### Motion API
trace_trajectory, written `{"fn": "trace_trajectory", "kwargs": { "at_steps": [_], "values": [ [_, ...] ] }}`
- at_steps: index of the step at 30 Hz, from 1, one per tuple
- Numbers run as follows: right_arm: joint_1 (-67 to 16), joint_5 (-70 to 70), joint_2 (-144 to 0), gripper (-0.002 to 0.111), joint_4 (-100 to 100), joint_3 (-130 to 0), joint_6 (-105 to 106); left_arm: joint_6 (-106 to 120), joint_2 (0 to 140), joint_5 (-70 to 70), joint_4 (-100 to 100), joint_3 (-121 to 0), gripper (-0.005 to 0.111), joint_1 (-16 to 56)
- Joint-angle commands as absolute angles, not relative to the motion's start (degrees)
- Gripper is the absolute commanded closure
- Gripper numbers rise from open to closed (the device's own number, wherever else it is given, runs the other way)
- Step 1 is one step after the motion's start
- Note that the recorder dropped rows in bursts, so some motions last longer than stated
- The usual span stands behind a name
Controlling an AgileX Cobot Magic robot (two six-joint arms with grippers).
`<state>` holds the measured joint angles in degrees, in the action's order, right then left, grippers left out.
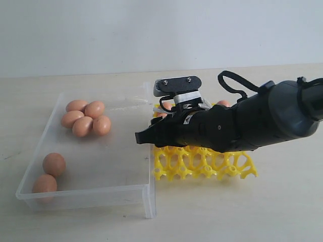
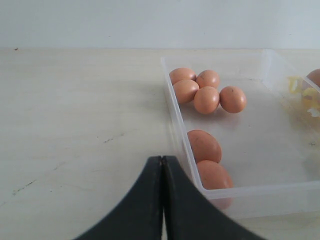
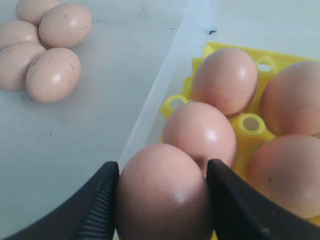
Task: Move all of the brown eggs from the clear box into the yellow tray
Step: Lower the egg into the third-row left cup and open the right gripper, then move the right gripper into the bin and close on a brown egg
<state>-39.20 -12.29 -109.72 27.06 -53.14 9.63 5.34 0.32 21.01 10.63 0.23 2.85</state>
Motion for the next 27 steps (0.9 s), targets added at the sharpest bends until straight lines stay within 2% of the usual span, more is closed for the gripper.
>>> {"fn": "trace_trajectory", "kwargs": {
  "at_steps": [1, 3, 7, 10, 22, 25, 27],
  "values": [
    [-39.3, -12.4, -109.5, 0.095, 26.4, -52.7, 10.4, 5.6, 0.0, 20.8, 10.8, 0.0, 0.107, 2.8],
    [-39.3, -12.8, -109.5, 0.087, 26.4, -52.7, 10.4, 5.6, 0.0, 20.8, 10.8, 0.0, 0.107, 2.8],
    [-39.3, -13.2, -109.5, 0.061, 26.4, -52.7, 10.4, 5.6, 0.0, 20.8, 10.8, 0.0, 0.107, 2.8],
    [-39.3, -13.4, -109.5, 0.05, 26.4, -52.7, 10.4, 5.6, 0.0, 20.8, 10.8, 0.0, 0.107, 2.8],
    [-39.3, -13.8, -107.2, 0.05, 26.4, -52.7, 10.5, 5.6, 0.0, 20.8, 10.8, 0.0, 0.107, 2.8],
    [-40.3, -9.1, -103.6, 0.05, 26.4, -55.1, 13.2, 5.6, 0.0, 20.8, 10.8, 0.0, 0.107, 2.8],
    [-41.6, -0.8, -101.8, 0.052, 25.7, -58.9, 17.1, 5.6, 0.0, 20.8, 10.8, 0.0, 0.107, 2.8]
  ]
}}
